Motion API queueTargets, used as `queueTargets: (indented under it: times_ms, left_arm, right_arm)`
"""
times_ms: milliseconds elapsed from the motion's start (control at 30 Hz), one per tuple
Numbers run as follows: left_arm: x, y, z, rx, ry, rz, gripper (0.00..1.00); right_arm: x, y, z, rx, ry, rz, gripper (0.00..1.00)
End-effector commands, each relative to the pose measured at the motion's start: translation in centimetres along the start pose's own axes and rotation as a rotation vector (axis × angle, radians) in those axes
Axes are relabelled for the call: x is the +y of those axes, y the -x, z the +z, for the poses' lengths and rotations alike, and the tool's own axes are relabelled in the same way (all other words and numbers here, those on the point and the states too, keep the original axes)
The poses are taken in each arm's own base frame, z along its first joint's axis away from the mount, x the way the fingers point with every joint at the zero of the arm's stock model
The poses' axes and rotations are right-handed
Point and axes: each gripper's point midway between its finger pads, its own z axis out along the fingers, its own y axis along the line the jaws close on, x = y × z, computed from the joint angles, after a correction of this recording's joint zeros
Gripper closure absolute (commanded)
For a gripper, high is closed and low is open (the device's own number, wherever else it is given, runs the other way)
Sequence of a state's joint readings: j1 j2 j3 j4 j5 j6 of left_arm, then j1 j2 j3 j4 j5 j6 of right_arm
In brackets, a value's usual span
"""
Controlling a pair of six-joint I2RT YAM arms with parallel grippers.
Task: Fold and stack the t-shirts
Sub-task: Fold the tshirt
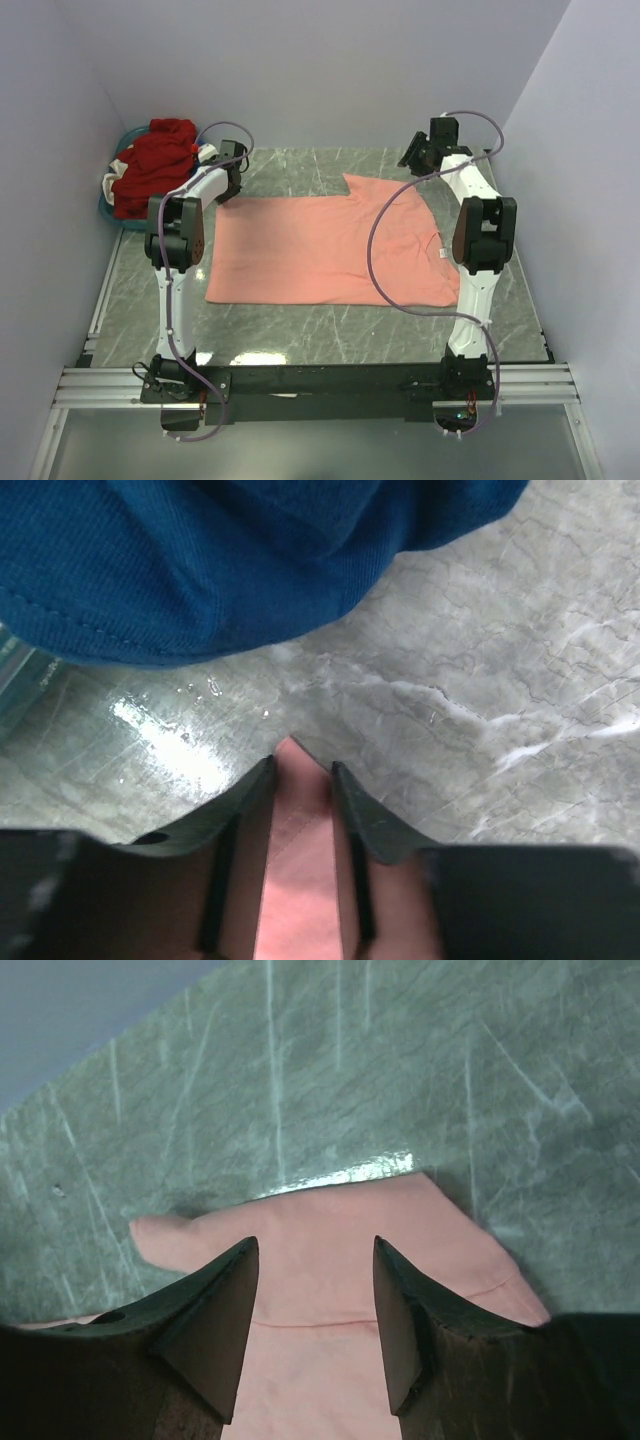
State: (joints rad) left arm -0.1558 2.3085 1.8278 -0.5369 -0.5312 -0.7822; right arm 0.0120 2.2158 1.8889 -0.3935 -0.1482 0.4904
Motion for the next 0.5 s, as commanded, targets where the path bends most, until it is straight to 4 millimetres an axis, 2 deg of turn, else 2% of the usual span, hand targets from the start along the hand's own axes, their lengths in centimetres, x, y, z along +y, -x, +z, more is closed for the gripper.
queueTargets:
  times_ms: [0,33,100,300,467]
  left_arm:
    - [-0.9,0.8,-0.3,-0.007,-0.024,-0.024,0.68]
    - [-0.9,0.9,-0.3,-0.008,-0.029,-0.025,0.71]
    - [-0.9,0.7,-0.3,-0.003,-0.032,-0.021,0.74]
    - [-1.0,0.4,-0.6,0.004,-0.052,-0.024,0.89]
    - [-0.9,0.3,-0.8,0.009,-0.059,-0.024,0.94]
  right_arm:
    - [-0.7,0.1,0.9,0.025,-0.02,-0.034,0.43]
    - [-2.0,0.9,1.1,0.021,-0.039,-0.016,0.42]
    - [-3.0,0.9,1.6,0.034,-0.054,-0.008,0.41]
    - [-4.6,0.9,2.3,0.052,-0.088,0.006,0.39]
    - [-5.2,-0.3,3.0,0.091,-0.104,0.028,0.39]
